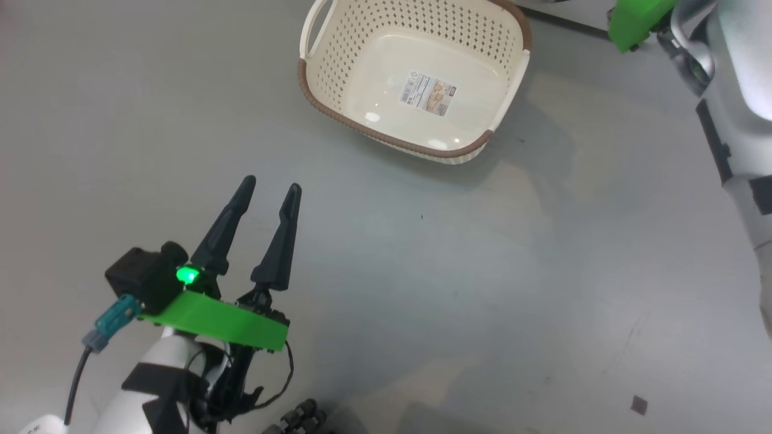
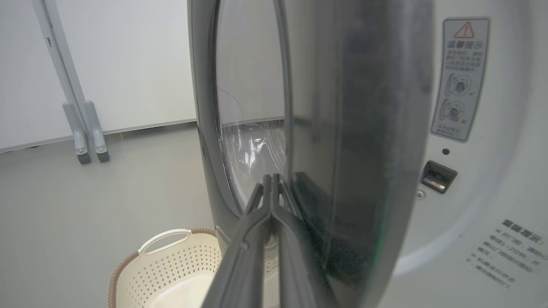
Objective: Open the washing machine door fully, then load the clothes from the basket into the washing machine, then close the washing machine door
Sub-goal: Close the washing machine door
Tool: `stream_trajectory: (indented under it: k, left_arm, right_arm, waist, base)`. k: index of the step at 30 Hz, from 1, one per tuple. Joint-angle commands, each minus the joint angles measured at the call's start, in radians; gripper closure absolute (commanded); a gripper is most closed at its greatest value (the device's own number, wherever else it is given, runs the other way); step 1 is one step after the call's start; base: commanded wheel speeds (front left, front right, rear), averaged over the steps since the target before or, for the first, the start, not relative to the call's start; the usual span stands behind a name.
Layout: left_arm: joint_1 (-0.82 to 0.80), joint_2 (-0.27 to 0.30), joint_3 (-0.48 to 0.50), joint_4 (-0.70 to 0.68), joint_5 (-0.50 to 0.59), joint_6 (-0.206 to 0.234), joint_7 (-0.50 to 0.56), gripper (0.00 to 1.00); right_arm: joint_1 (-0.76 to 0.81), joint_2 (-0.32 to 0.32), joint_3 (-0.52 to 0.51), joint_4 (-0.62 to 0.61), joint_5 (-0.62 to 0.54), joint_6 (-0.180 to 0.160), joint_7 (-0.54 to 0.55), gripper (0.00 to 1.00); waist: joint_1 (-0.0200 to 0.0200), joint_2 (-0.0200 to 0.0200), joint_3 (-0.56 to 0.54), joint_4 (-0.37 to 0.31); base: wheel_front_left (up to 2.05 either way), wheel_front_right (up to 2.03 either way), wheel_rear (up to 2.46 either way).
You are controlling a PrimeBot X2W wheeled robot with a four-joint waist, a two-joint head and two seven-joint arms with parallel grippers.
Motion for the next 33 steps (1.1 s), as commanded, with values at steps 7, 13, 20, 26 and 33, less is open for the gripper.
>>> stream_trajectory:
  k: [7, 13, 20, 26, 33]
  left_arm:
    - [-0.045, 0.014, 0.022, -0.03, -0.021, -0.007, -0.011, 0.0]
    - [-0.058, 0.004, 0.016, -0.027, -0.027, -0.007, -0.011, 0.0]
    - [-0.071, -0.003, 0.01, -0.027, -0.034, -0.007, -0.011, 0.0]
    - [-0.075, -0.016, 0.011, -0.023, -0.04, -0.007, -0.011, 0.0]
    - [-0.078, -0.02, 0.006, -0.015, -0.04, -0.007, -0.011, 0.0]
  right_arm:
    - [-0.123, 0.004, -0.021, 0.048, -0.052, 0.0, -0.006, 1.0]
    - [-0.208, -0.007, -0.062, 0.117, -0.096, 0.0, -0.006, 1.0]
    - [-0.292, -0.022, -0.16, 0.178, -0.209, 0.0, -0.004, 1.0]
    - [-0.328, -0.015, -0.282, 0.186, -0.333, 0.0, 0.002, 1.0]
    - [-0.33, 0.01, -0.426, 0.169, -0.443, 0.0, 0.004, 1.0]
  waist:
    - [-0.0001, 0.0, 0.043, 0.028]
    - [-0.0001, 0.0, 0.067, 0.041]
    - [-0.0001, 0.0, 0.094, 0.052]
    - [-0.0001, 0.0, 0.111, 0.065]
    - [-0.0001, 0.0, 0.112, 0.07]
  base:
    - [0.0, 0.0, 0.0]
    - [0.0, 0.0, 0.0]
    - [0.0, 0.0, 0.0]
    - [0.0, 0.0, 0.0]
    - [0.0, 0.0, 0.0]
